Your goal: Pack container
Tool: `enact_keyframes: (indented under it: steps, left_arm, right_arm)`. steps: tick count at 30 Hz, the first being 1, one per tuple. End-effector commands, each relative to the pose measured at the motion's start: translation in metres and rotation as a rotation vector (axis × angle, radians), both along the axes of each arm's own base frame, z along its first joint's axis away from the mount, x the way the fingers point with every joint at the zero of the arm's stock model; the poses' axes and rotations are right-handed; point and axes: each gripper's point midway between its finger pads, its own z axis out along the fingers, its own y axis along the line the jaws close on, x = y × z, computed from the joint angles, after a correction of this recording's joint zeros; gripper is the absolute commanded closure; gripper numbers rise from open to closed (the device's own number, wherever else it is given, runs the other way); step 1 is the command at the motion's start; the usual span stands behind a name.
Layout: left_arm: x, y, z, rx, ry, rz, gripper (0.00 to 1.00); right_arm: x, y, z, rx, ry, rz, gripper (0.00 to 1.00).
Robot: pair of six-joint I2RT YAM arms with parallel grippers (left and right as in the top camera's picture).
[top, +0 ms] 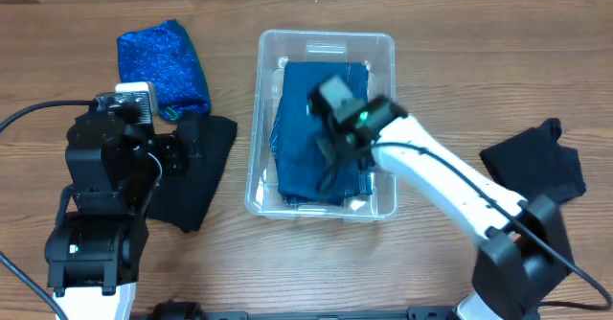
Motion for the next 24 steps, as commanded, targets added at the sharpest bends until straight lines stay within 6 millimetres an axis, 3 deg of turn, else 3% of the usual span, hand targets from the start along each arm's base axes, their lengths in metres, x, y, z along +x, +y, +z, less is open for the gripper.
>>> enact_keyframes:
  steps: [1, 3, 5, 9, 14, 17, 20, 21, 24]
  left_arm:
    - [0.002, -0.002, 0.012, 0.019, -0.029, -0.019, 0.0]
    - [0.002, -0.002, 0.012, 0.019, -0.029, -0.019, 0.0]
    - [0.002, -0.002, 0.012, 0.019, -0.029, -0.019, 0.0]
    - [0.002, -0.002, 0.012, 0.024, -0.029, -0.022, 0.0]
    - [0.002, -0.002, 0.012, 0.034, -0.029, -0.029, 0.0]
    - [0.002, -0.002, 0.012, 0.034, -0.03, -0.029, 0.0]
    - [0.002, -0.002, 0.012, 0.034, -0.03, -0.029, 0.0]
    - [0.001, -0.002, 0.012, 0.034, -0.029, -0.029, 0.0]
    - [0.001, -0.002, 0.012, 0.034, -0.029, -0.029, 0.0]
  right_arm:
    - [0.047, -0.04, 0.141, 0.188, -0.321, -0.296, 0.09]
    - [0.057, -0.075, 0.176, 0.261, -0.38, -0.43, 0.0]
    - [0.06, -0.121, 0.196, 0.326, -0.398, -0.556, 0.0]
    - [0.055, -0.211, 0.188, 0.416, -0.304, -0.81, 0.0]
    - [0.034, -0.306, 0.151, 0.519, -0.168, -1.077, 0.0]
    - [0.012, -0.351, 0.115, 0.561, -0.084, -1.233, 0.0]
    - [-0.012, -0.374, 0.076, 0.594, 0.004, -1.343, 0.0]
    - [-0.023, -0.381, 0.051, 0.61, 0.048, -1.389, 0.0]
    - [-0.039, -0.388, 0.01, 0.632, 0.093, -1.443, 0.0]
